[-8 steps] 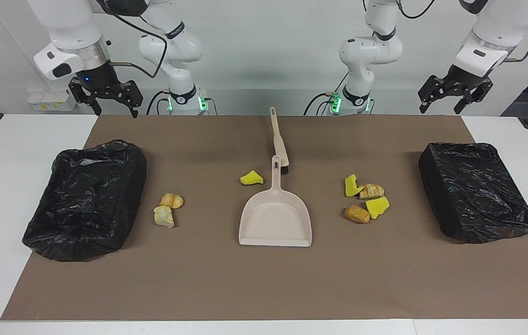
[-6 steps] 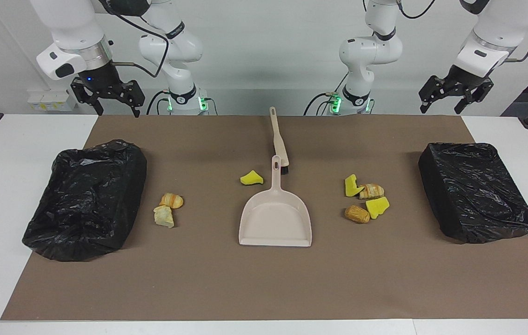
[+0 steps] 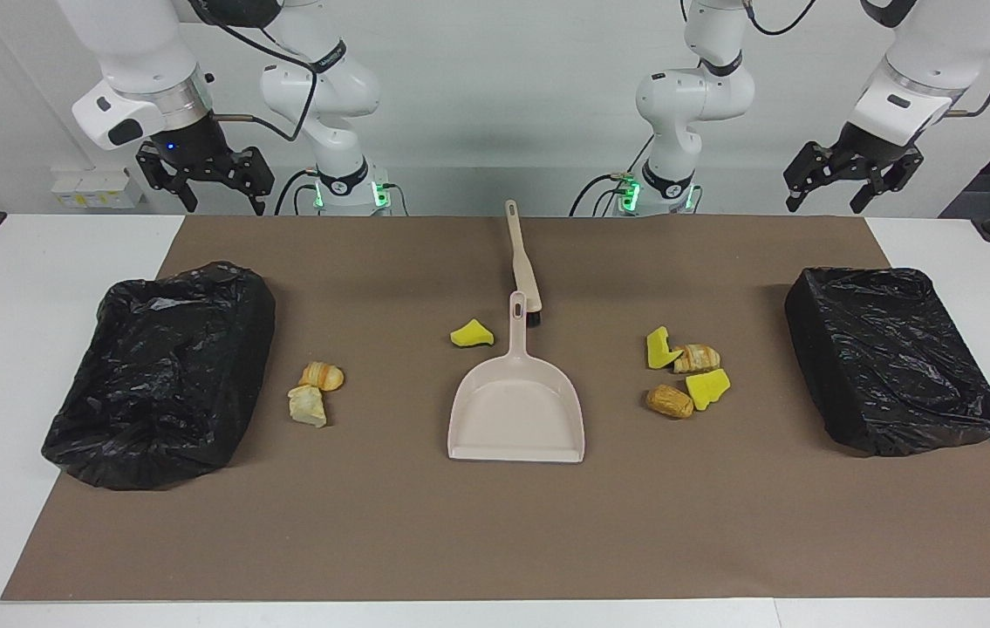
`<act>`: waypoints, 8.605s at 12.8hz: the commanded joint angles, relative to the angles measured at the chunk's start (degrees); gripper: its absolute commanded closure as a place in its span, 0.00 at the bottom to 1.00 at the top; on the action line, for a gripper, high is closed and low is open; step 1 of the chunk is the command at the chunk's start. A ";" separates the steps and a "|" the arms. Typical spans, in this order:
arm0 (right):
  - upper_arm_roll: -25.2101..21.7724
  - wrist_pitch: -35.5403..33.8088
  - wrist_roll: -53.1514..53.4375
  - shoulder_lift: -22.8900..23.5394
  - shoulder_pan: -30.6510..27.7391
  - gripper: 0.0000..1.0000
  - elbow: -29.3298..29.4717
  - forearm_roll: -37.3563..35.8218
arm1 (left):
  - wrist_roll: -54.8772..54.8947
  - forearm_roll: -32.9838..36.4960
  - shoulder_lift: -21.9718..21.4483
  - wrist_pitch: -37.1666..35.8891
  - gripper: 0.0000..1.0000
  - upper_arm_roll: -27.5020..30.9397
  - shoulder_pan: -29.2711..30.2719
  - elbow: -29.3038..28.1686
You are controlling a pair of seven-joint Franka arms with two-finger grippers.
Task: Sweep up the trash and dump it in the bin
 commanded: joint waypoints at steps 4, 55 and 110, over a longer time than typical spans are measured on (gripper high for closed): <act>-0.11 0.33 -1.31 -0.93 -0.32 0.00 -0.75 2.21 | -0.40 -0.37 -2.10 -0.33 0.00 0.27 -0.54 -2.41; 0.59 26.62 30.09 26.23 33.79 1.00 0.56 -1.31 | -0.40 -0.37 -4.65 0.72 0.00 -0.08 -0.63 -6.36; 0.85 25.01 -67.84 17.70 23.13 1.00 -10.59 -10.00 | -22.59 3.41 -5.64 22.86 1.00 0.36 -16.84 -31.88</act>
